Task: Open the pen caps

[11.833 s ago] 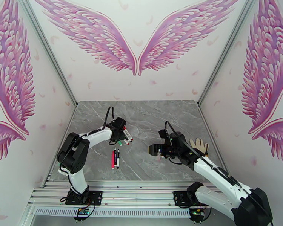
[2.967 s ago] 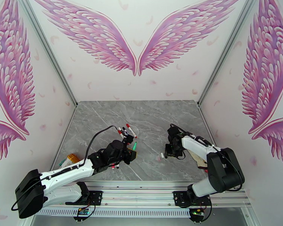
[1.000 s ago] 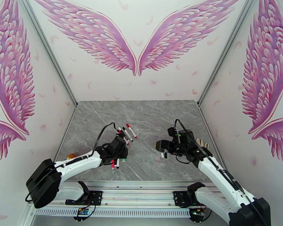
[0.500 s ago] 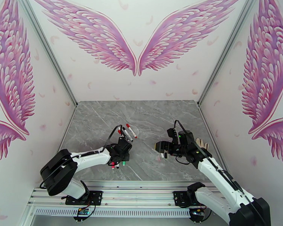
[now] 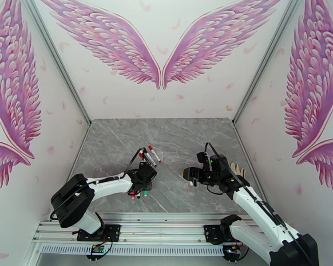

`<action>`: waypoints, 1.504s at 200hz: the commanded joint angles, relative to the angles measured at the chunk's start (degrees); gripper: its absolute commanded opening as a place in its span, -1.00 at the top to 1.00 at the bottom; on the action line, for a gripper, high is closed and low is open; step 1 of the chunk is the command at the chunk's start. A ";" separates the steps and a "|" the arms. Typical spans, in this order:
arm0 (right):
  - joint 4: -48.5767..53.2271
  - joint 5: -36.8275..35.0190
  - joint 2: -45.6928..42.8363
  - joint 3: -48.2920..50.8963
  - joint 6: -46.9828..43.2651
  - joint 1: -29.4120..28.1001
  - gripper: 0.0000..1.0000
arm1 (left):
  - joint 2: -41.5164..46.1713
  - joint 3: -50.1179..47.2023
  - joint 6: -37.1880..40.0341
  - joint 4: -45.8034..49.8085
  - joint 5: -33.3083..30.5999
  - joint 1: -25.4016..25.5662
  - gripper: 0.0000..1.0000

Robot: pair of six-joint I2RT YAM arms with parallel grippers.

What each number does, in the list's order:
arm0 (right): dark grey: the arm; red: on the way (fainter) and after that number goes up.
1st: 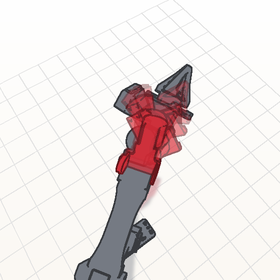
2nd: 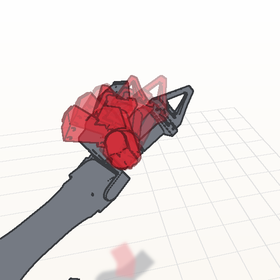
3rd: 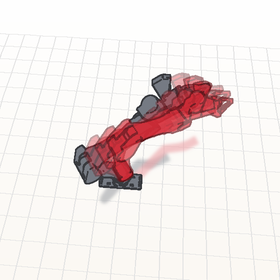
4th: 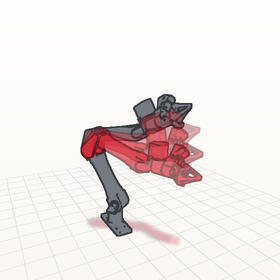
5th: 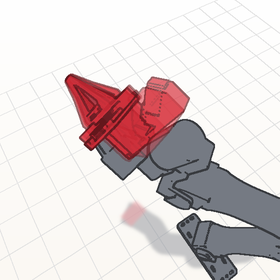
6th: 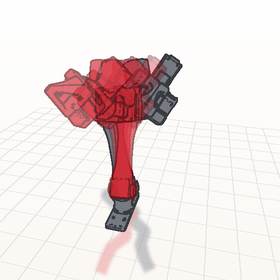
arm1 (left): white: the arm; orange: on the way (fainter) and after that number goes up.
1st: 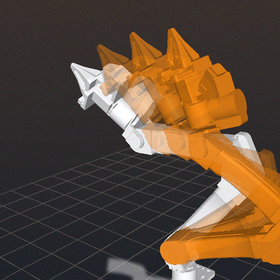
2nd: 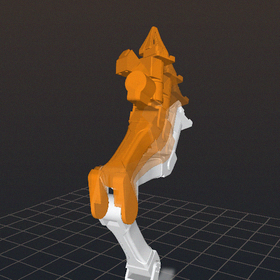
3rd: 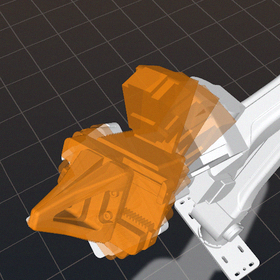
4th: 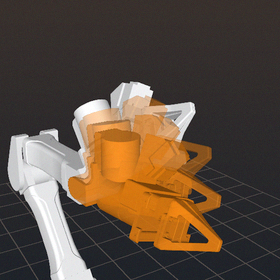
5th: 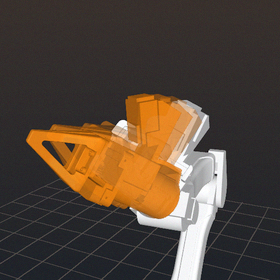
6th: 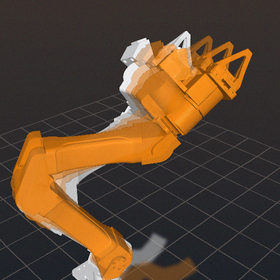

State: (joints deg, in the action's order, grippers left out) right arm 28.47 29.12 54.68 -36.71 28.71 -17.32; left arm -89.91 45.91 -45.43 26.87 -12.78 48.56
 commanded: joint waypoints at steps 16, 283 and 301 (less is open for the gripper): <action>-1.74 0.58 -0.35 1.07 0.37 -0.38 -0.98 | 3.60 3.91 1.07 2.23 0.68 -0.54 0.31; -3.33 -1.26 0.63 2.56 -0.19 -0.47 -0.98 | -21.20 27.57 -2.28 2.66 0.48 -16.29 0.36; -3.28 -1.26 0.27 2.97 -0.20 -0.49 -0.98 | -21.79 27.57 -2.21 2.33 0.43 -16.38 0.36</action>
State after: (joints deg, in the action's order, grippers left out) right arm 25.93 28.67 55.22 -35.00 28.69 -17.32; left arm -110.48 71.83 -47.99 29.08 -11.62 32.60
